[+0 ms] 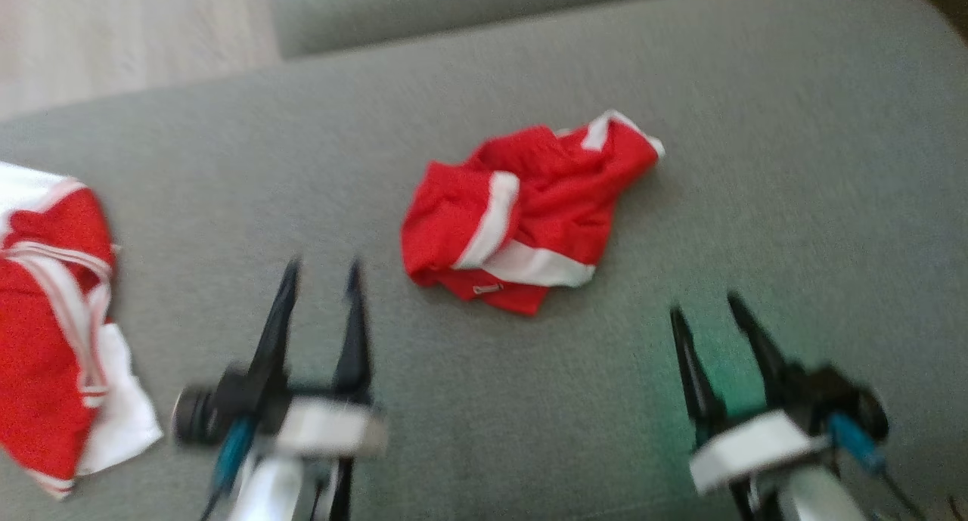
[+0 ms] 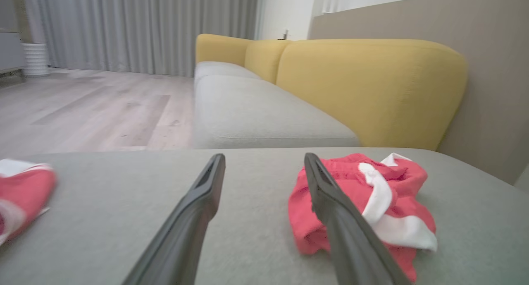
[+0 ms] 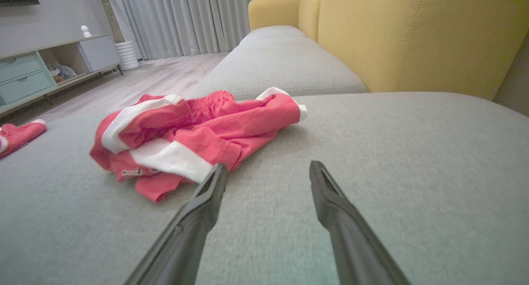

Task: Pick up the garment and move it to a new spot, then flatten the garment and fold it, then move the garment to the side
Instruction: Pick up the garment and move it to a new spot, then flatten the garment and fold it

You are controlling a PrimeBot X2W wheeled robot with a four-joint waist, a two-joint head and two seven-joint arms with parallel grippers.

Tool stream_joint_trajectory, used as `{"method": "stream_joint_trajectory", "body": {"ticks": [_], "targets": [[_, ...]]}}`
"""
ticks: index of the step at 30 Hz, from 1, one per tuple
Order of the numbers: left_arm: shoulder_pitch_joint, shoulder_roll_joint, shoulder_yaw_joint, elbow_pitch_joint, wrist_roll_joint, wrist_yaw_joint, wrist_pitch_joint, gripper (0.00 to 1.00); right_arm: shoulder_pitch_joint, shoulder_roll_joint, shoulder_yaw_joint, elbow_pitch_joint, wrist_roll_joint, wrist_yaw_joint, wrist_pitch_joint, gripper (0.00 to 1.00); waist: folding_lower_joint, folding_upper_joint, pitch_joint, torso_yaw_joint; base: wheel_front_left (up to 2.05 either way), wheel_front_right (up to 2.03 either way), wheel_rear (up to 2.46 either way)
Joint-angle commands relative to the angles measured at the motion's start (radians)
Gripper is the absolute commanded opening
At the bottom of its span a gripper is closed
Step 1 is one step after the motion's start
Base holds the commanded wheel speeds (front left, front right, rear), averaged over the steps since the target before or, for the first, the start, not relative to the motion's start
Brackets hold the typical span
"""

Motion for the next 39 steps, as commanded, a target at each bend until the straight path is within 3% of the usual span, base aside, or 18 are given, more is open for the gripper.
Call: {"method": "stream_joint_trajectory", "body": {"ticks": [1, 6, 8, 14, 39], "targets": [[0.035, 0.0, 0.055, -0.064, 0.019, 0.006, -0.008, 1.0, 0.02, -0.001, 0.016, -0.023, -0.005, 0.007, 0.001, 1.0, 0.0001, 0.0, -0.091, 0.061, 0.0, 0.0, 0.0], [0.236, -0.001, 0.142, -0.203, 0.097, 0.014, -0.008, 1.0, 0.106, -0.009, -0.006, -0.033, 0.004, 0.007, 0.001, 1.0, 0.0001, 0.0, -0.172, 0.112, 0.0, 0.0, 0.0], [0.328, -0.001, 0.171, -0.229, 0.156, 0.016, -0.008, 1.0, 0.148, -0.014, 0.004, -0.042, 0.01, 0.007, 0.001, 1.0, 0.0001, 0.0, -0.215, 0.13, 0.0, 0.0, 0.0], [0.456, -0.001, 0.242, -0.243, 0.181, 0.012, -0.008, 1.0, 0.204, -0.012, 0.012, -0.064, 0.025, 0.007, 0.001, 1.0, 0.0001, 0.0, -0.27, 0.126, 0.0, 0.0, 0.0], [0.515, -0.001, 0.271, -0.223, 0.198, 0.0, -0.008, 1.0, 0.245, -0.004, 0.008, -0.03, 0.062, 0.007, 0.001, 1.0, 0.0001, 0.0, -0.31, 0.1, 0.0, 0.0, 0.0]]}}
